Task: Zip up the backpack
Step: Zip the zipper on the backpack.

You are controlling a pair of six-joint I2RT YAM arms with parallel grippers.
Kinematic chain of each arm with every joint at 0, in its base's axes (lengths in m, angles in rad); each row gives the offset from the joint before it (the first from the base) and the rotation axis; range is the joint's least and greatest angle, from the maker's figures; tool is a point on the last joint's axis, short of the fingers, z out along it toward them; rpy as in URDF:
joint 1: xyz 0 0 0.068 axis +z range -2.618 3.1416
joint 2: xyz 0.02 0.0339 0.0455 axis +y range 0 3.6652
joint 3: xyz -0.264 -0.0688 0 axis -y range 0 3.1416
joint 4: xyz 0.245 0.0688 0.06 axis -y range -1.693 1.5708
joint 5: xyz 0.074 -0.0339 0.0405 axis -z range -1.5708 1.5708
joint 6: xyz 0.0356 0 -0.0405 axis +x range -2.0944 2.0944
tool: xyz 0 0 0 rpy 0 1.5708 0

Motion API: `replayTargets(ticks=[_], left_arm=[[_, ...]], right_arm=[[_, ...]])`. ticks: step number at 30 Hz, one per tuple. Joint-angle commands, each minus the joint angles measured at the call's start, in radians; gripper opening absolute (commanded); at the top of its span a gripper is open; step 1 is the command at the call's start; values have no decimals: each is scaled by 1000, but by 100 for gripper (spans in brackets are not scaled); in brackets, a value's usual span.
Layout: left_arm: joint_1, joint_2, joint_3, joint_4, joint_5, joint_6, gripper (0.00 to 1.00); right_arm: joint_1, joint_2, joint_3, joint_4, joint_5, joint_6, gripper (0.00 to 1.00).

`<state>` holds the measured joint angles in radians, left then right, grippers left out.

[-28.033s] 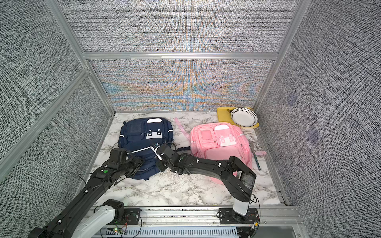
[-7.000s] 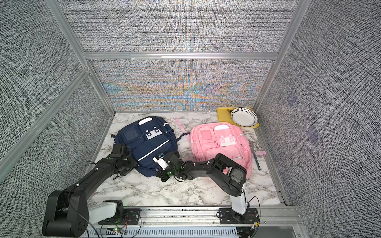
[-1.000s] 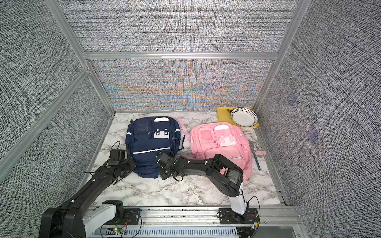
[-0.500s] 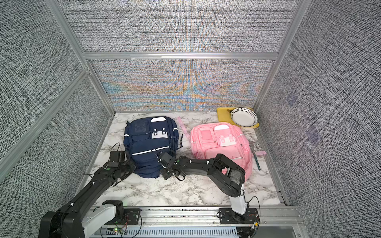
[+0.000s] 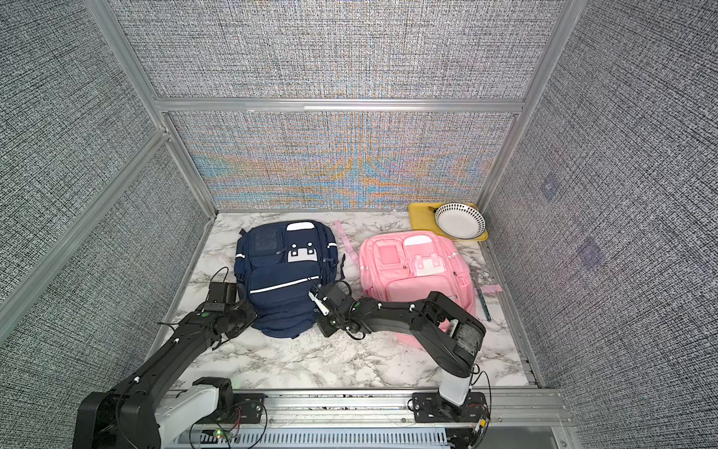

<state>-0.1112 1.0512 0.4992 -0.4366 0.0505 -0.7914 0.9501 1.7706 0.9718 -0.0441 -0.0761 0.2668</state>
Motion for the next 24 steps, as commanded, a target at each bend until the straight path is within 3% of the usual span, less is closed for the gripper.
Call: replayTargets(ticks=[1,20,24], left_arm=[[10,-3,10,-32,-151,35,0],[103,79,113,-78,-221,100,0],[101,52,122,-107,-125,105,12]], right_arm=[[-29,-16,-27,-76,21,-24,0],[-70,-53,-163,65,-68,2,0],[-49,-38,-143,97,-76,21,0]])
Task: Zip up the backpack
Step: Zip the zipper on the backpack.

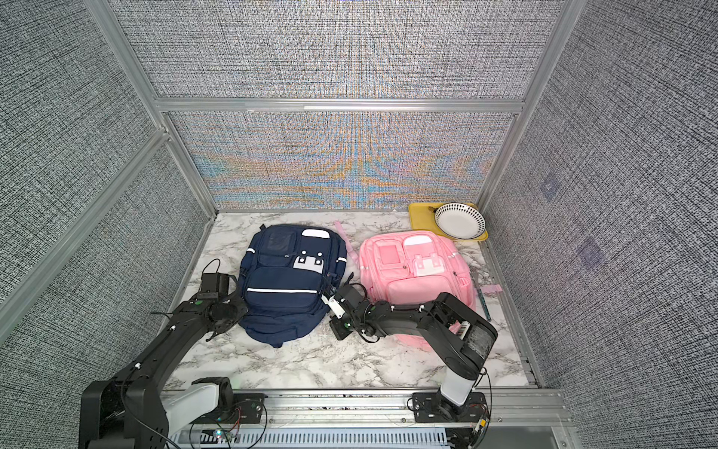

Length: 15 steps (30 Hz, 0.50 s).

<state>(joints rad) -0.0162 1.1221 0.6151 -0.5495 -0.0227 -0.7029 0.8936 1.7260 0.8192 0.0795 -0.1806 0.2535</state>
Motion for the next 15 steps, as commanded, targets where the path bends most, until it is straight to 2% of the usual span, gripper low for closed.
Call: replayTargets(ticks=[1,7,10,15], left_arm=[[5,-39,-3,6,-26,12,16],[1,-207,-82,-28,84,-32,42],[-23,-289,-123,-63,138,-102,46],[-147,-383,-141,-140,105,-197,47]], right_arm=[[13,14,20,-22,27,35,0],[44,49,49,5,20,46,0],[51,57,53,18,22,49,0],[51,69,55,26,24,40,0]])
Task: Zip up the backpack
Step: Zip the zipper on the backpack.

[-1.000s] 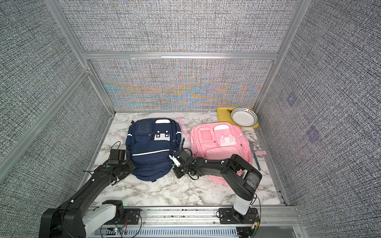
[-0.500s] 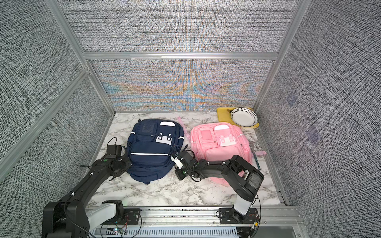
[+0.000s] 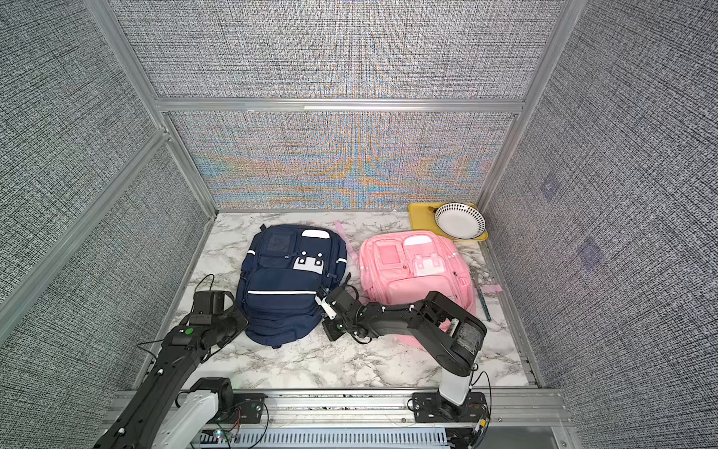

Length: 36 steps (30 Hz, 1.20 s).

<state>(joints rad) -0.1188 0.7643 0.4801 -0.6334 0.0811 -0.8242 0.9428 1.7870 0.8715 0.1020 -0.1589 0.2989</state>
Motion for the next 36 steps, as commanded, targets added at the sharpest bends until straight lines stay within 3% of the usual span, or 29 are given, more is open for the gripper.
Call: replayTargets(ticks=[1,7,15,30,34,36], left_arm=[[-74,-36,-9,-58,0,-99,48],[-237,-46,-28,-14,-3,-255,51],[-409,27,26,9,-79,-345,59],[-433,189,37,141,-189,-383,65],[-432,238,20,191,-202,-386,62],[-432,272,20,196,-208,-384,56]], right_arm=[[2,12,4,3,4,-9,0],[2,27,9,14,6,-18,0],[2,42,26,23,3,-27,0],[67,-17,-23,15,30,-58,0],[67,-29,-49,28,40,-46,0],[67,-35,-51,31,43,-46,0]])
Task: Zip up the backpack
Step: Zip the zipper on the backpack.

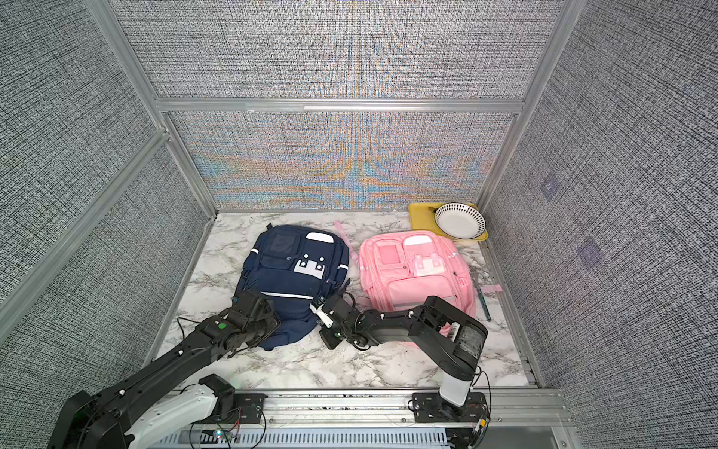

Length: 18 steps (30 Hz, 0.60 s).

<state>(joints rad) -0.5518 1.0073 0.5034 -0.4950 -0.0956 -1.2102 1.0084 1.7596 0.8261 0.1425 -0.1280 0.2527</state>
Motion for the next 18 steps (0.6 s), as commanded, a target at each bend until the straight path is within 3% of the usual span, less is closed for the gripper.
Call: replayTargets(ticks=[1,4,7,18], left_arm=[[1,48,0,58,-32,2,47],[1,80,28,11,-61,10,16],[2,63,57,-49,-98,37,2],[25,-152,38,-155,-118,69,0]], right_arm=[[2,-8,-5,-9,13,-2,0],[2,-6,-5,-19,28,-11,0],[-6,-2,-10,-43,55,-22,0],[-114,-23,-85,-25,78,-61,0]])
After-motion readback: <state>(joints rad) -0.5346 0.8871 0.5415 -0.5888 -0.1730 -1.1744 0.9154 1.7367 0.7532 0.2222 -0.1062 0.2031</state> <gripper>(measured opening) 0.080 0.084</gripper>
